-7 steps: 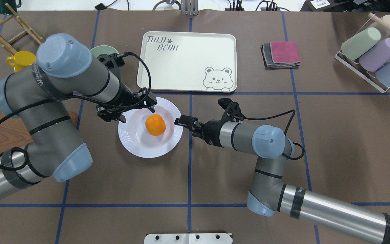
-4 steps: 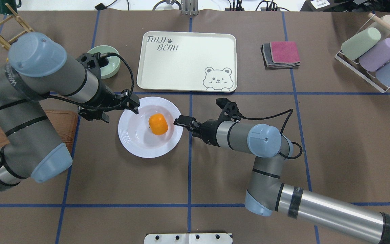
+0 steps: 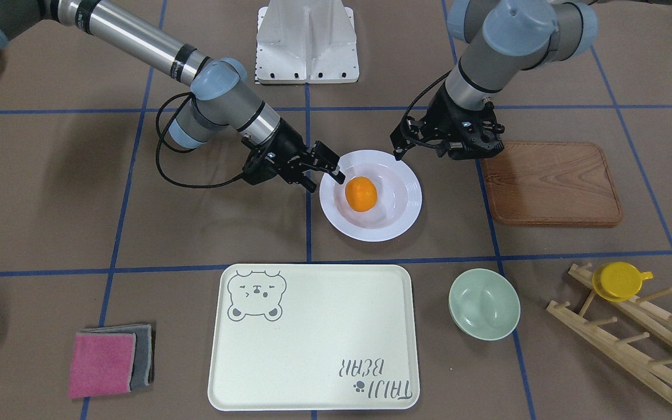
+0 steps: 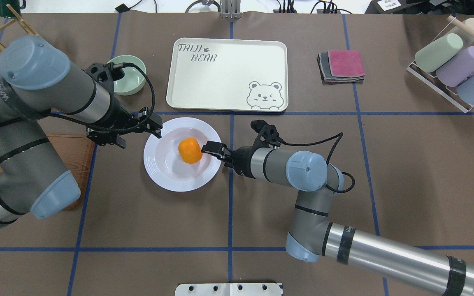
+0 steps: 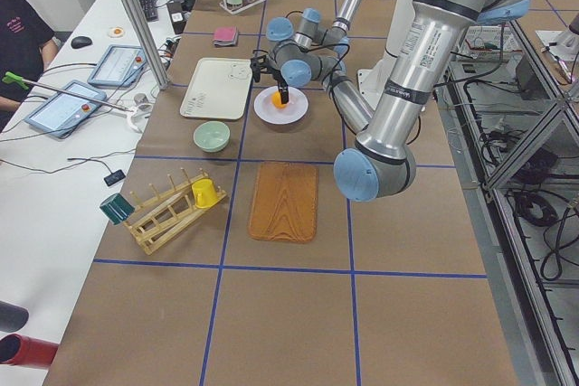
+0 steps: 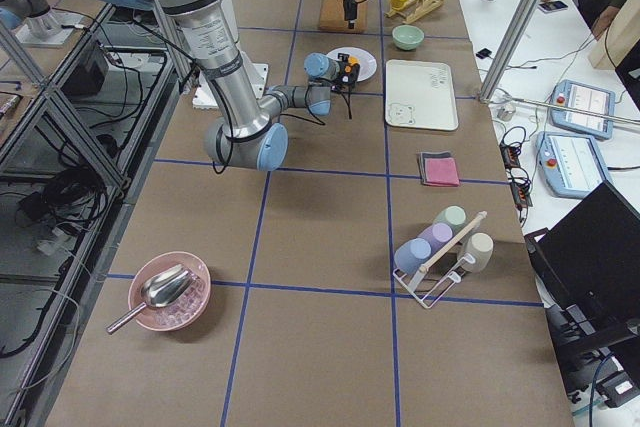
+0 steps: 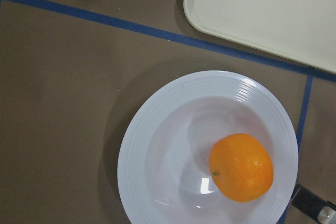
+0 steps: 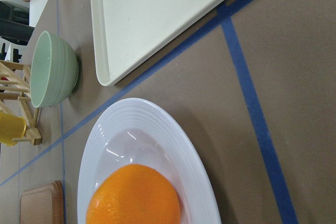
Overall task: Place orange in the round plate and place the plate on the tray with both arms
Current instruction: 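Lift the plate with the right gripper and carry it onto the bear tray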
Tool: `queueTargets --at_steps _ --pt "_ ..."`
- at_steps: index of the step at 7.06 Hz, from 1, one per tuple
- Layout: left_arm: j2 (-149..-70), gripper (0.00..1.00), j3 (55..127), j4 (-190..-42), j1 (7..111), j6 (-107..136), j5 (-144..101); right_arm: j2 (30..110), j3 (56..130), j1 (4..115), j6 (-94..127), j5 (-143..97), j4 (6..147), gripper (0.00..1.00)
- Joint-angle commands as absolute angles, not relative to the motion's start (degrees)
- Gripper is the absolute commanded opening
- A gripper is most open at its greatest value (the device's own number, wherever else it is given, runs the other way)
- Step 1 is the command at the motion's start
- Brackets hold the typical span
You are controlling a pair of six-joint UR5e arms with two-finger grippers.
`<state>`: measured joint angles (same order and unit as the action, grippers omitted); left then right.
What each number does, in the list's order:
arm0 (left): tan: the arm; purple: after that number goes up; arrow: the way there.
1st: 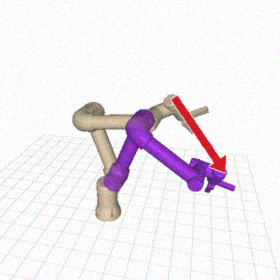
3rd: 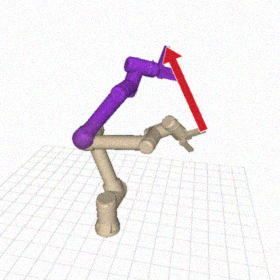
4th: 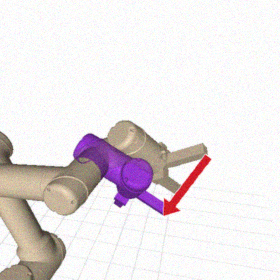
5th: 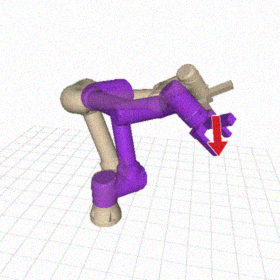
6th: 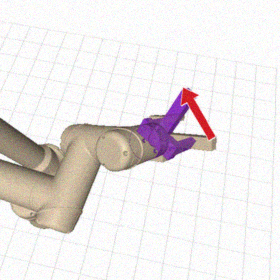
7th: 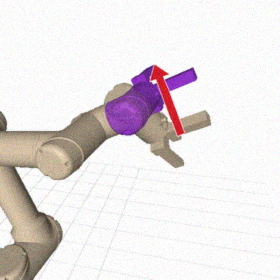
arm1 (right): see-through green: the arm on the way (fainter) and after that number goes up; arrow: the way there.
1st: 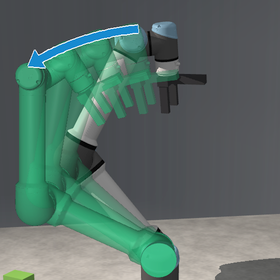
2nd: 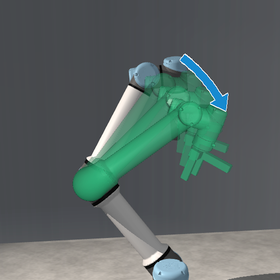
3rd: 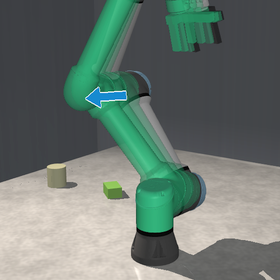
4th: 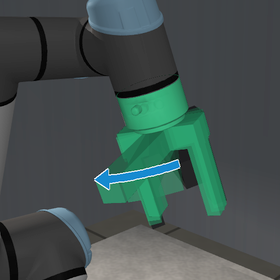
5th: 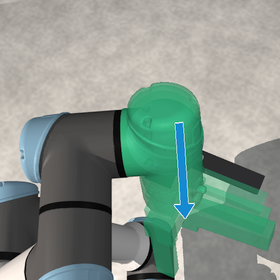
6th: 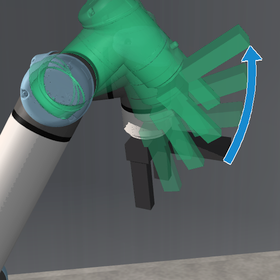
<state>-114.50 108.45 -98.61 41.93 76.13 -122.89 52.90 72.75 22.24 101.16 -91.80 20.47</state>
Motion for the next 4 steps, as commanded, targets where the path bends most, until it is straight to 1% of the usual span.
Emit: queueTargets --at_steps 1,2,3,4 --pt "-114.26 0.98 108.46 -98.61 42.01 76.03 -122.87 52.3 72.25 21.71 101.08 -91.84 20.39 1.0" --pt "-114.08 0.97 108.46 -98.61 42.36 76.03 -122.96 52.21 72.33 21.36 101.16 -91.76 20.3 0.77" --pt "-114.08 0.97 108.37 -98.61 42.45 76.03 -122.96 51.95 72.33 21.1 101.16 -91.67 19.95 0.48" --pt "-114.08 0.97 108.46 -98.61 42.45 76.03 -122.96 51.94 72.6 21.09 101.08 -91.58 19.69 0.45"
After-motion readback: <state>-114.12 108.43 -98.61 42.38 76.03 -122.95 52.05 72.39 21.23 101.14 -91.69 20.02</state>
